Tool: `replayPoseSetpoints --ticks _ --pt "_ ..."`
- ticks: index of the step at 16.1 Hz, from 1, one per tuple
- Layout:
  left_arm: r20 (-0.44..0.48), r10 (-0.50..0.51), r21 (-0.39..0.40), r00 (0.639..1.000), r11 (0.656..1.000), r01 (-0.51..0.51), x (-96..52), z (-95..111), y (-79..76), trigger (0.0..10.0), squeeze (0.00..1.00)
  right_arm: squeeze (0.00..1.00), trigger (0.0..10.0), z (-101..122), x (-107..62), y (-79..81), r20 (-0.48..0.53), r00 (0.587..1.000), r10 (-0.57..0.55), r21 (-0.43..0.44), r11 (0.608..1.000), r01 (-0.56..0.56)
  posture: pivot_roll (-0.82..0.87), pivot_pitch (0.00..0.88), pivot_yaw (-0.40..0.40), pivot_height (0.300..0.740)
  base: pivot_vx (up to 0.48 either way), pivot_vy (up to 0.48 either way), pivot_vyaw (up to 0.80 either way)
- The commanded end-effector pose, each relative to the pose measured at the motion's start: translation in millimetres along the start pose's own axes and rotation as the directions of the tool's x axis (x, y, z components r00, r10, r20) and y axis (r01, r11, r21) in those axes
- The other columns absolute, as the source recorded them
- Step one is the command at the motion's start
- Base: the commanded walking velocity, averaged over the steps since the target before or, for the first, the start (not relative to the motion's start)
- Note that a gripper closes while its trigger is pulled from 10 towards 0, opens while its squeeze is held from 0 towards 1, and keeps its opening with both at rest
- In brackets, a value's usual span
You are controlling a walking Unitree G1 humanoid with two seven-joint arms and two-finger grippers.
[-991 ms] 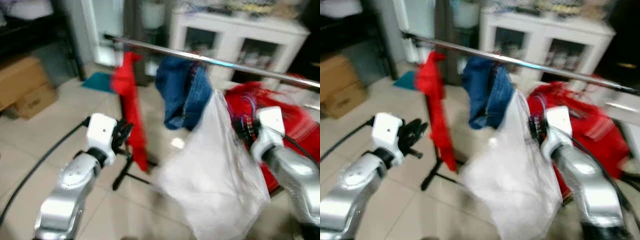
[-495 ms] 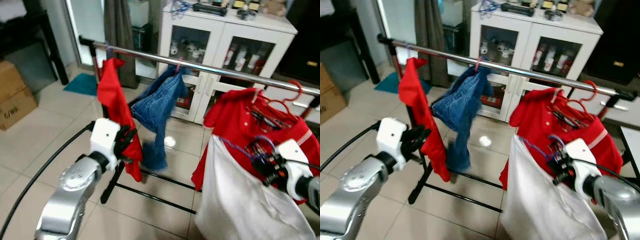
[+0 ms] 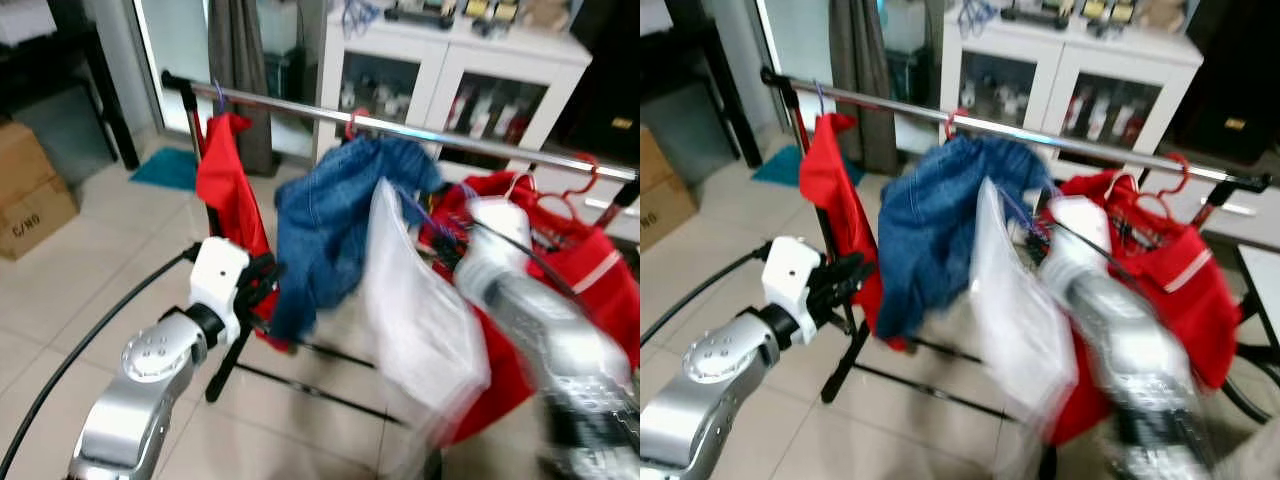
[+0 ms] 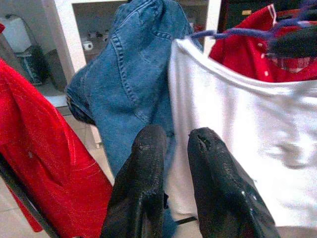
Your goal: Hang hanger
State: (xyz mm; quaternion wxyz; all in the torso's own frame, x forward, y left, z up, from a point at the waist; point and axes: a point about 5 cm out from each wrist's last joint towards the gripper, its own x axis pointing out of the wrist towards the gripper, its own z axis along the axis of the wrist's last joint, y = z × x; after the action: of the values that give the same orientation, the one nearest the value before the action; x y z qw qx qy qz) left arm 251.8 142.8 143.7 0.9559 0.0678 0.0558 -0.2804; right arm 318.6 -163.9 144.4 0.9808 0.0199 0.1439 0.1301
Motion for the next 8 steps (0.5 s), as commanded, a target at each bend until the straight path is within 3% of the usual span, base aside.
replayPoseSetpoints --ticks 1,3,6,8 --pt "0.011 -0.01 0.012 1.0 1.0 0.01 0.2 4 -0.2 10.0 0.0 0.0 10.0 4 6.6 -3.2 0.008 0.998 -0.056 -0.013 0.998 0.056 0.14 0.002 -0.044 0.74 0.0 0.0 0.0" --pt "0.007 -0.031 0.034 0.999 0.999 0.031 -1.6 6 -2.0 10.0 0.0 0.0 10.0 33 43.6 1.3 0.044 0.981 -0.187 0.013 0.982 0.187 0.17 0.014 -0.067 0.74 0.0 0.0 0.0" --pt "0.003 -0.05 0.045 0.999 0.998 0.05 -7.7 10 -4.1 10.0 0.0 0.0 10.0 65 59.4 -2.3 0.13 0.952 -0.278 0.06 0.96 0.272 0.19 0.024 -0.077 0.74 0.0 0.0 0.0" --pt "-0.011 -0.063 0.047 0.998 0.997 0.063 -9.8 9 -6.9 10.0 0.0 0.0 10.0 70 67.8 -5.7 0.124 0.939 -0.32 0.079 0.947 0.312 0.19 0.025 -0.073 0.74 0.0 0.0 0.0"
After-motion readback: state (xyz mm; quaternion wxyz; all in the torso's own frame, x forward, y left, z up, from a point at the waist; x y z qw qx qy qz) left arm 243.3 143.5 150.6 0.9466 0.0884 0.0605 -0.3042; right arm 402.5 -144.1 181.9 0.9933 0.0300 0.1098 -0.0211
